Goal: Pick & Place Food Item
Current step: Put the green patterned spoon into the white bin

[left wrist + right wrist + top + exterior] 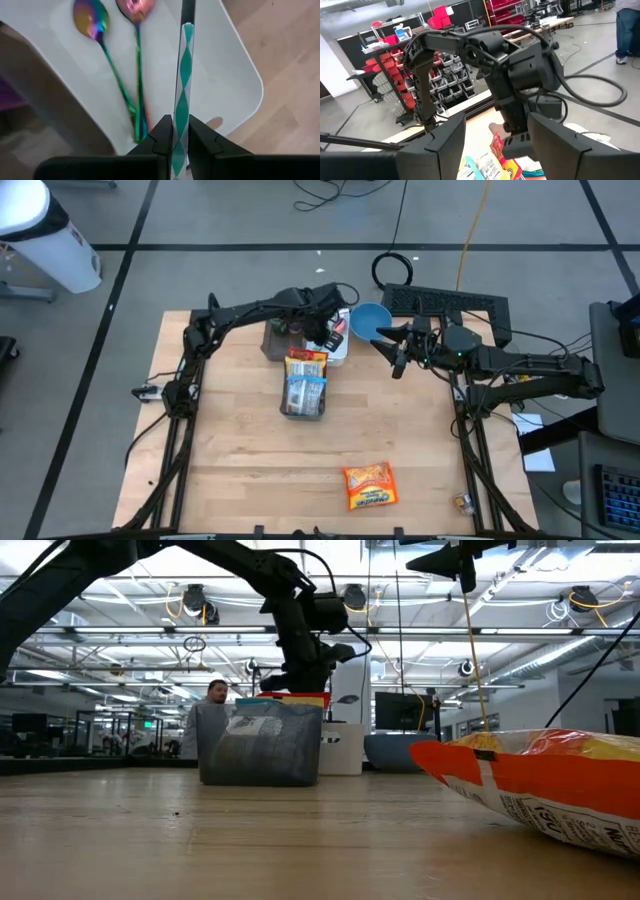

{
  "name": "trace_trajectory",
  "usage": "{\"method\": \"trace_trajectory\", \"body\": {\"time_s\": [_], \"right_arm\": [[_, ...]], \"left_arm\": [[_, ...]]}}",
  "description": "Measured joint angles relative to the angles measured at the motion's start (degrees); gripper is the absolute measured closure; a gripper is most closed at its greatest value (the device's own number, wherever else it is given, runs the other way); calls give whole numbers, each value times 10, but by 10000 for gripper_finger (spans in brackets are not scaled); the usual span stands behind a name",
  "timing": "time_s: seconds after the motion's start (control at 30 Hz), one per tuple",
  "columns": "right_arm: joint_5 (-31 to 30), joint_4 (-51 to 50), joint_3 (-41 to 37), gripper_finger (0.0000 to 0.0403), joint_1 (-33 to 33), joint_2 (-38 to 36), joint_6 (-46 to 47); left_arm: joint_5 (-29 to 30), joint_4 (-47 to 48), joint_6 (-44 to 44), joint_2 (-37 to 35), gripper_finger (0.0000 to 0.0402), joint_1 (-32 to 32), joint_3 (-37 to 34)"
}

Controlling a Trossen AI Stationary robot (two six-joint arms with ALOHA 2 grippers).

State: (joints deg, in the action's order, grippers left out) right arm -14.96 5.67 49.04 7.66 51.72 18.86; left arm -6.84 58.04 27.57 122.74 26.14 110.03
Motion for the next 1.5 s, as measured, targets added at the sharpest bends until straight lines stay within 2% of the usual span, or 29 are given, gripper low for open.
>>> {"method": "trace_trajectory", "body": {"time_s": [0.5,0.93,1.27,1.43,1.5], "right_arm": [[0,-3,0,195,0,0,15],[0,-3,0,196,0,0,15],[-3,-3,0,198,0,0,5],[-3,-3,0,201,0,0,0],[-3,-4,0,201,1,0,0]], "left_arm": [[-65,-27,25,-1,367,15,-51],[-81,-78,36,-1,367,42,-53],[-83,-74,23,5,367,42,-52],[-105,-61,22,26,367,39,-53],[-89,-61,24,30,367,35,-53]]}}
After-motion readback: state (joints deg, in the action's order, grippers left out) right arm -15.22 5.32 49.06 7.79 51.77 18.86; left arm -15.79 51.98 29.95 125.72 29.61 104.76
